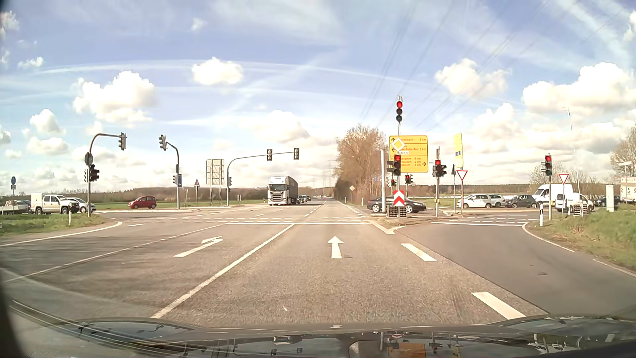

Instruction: Follow the waypoints while adhering to traffic rules and regulations

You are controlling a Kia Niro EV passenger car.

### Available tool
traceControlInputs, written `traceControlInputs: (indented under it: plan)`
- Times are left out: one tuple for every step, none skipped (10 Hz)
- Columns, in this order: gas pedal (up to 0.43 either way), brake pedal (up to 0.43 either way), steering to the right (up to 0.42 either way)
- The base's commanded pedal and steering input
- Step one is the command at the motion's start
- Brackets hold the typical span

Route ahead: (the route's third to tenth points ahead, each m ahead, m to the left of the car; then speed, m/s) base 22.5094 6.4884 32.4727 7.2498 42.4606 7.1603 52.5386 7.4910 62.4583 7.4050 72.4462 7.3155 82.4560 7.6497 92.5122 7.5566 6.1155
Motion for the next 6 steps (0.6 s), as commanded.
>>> traceControlInputs:
  plan:
    - [0.000, 0.012, -0.002]
    - [0.000, 0.018, -0.002]
    - [0.000, 0.030, -0.002]
    - [0.000, 0.061, -0.002]
    - [0.000, 0.091, -0.002]
    - [0.000, 0.110, -0.003]
